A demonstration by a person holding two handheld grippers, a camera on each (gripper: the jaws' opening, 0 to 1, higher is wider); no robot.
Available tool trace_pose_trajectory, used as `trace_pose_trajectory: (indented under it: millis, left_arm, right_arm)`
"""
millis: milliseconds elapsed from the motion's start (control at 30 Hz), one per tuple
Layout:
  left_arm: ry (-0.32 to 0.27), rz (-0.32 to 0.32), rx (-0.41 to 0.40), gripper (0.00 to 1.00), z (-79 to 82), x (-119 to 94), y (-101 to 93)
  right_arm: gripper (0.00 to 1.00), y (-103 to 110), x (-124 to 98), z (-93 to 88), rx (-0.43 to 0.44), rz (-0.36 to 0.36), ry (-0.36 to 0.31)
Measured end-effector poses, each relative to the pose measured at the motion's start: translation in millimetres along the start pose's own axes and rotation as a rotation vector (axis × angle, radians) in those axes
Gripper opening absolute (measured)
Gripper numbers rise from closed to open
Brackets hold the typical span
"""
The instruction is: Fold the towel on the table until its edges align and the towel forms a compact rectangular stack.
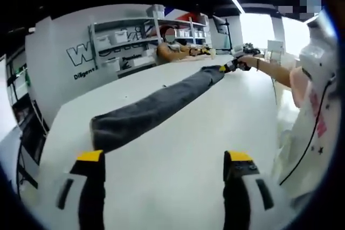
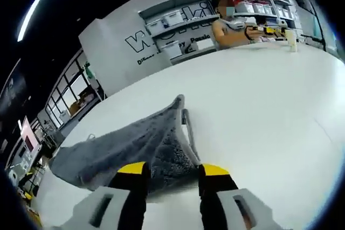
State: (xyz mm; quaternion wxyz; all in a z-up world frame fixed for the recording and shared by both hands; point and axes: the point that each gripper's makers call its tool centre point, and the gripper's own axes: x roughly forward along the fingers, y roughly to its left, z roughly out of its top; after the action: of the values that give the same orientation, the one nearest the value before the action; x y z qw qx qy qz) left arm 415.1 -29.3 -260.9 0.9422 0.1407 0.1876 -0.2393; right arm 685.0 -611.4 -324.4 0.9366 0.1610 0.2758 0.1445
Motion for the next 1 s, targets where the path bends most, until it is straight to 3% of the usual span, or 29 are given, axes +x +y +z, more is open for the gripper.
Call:
trace_pose_trajectory:
  millis: [133,233,567,1000]
  left_arm:
    - [0.005,0.004,-0.001,0.95,-2.0,0,1.3]
    - [0.005,0.003,0.0,0.95,-2.1,-1,0.6]
    - [0.011,0.002,0.002,0.94,-3.5,0,-0.3]
    - [0.023,-0.006,0.01,0.94,-6.6,2,-4.9]
  right_arm:
    - [0.11,1,1,-2.5,0.001,0.025,-0.009]
    - [0.08,0,-3,-1.3,-0.051,0.013,-0.022]
    - [0.07,-17,-23,3.1,-0.099,-0.04,-0.035]
    - [0.07,-60,-56,25.6,-0.248,-0.228,-0.039]
